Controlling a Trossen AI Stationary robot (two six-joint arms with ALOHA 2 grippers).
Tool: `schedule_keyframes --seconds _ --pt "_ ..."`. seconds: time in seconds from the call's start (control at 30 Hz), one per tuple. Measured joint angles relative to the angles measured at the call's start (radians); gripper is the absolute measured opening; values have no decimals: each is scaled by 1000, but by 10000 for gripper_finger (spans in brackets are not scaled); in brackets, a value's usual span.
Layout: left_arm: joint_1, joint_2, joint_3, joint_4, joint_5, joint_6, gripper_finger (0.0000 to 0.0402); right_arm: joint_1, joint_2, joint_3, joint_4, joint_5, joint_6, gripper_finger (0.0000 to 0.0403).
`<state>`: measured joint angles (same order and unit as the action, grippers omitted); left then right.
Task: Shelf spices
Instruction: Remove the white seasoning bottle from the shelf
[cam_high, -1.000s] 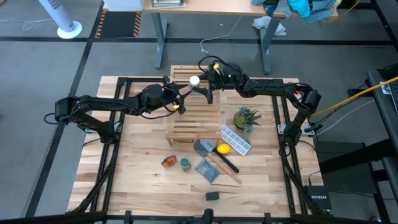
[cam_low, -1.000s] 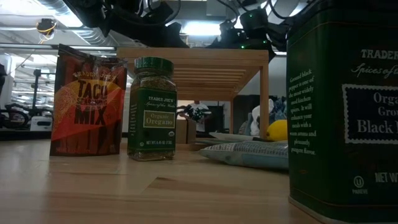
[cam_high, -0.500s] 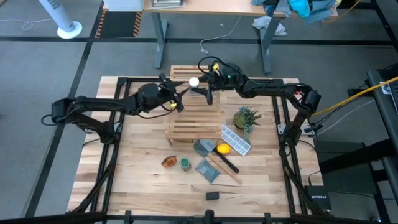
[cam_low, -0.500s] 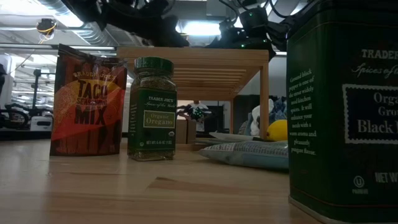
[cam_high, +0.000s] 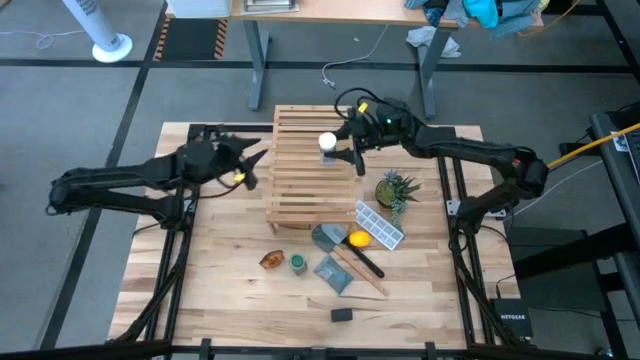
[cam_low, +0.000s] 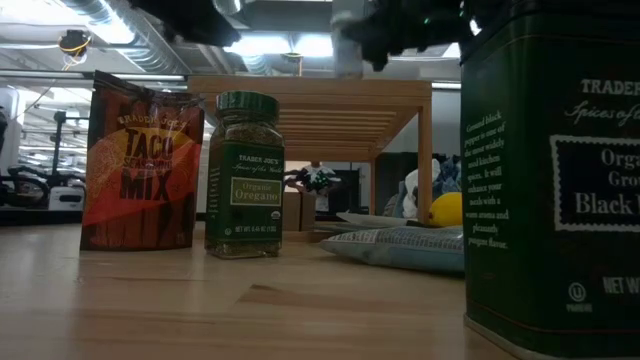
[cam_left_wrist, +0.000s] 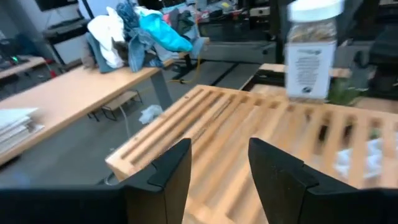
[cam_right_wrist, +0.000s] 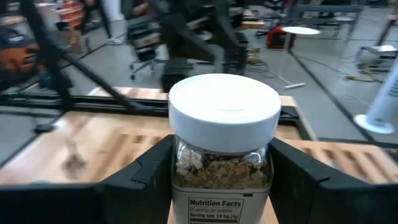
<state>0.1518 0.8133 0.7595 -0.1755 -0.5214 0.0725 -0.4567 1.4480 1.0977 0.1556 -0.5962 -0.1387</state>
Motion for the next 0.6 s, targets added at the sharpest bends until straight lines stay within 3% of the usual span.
schedule_keyframes --seconds 0.17,0.27,0.6 --pt "-130 -116 -45 -95 -94 -85 155 91 -73 0 -89 2 -1 203" --pt "-207 -167 -86 -124 -154 -133 155 157 -112 0 -142 58 -1 203" --pt "-393 -225 -209 -138 -308 -248 155 443 -214 -129 -208 466 32 203"
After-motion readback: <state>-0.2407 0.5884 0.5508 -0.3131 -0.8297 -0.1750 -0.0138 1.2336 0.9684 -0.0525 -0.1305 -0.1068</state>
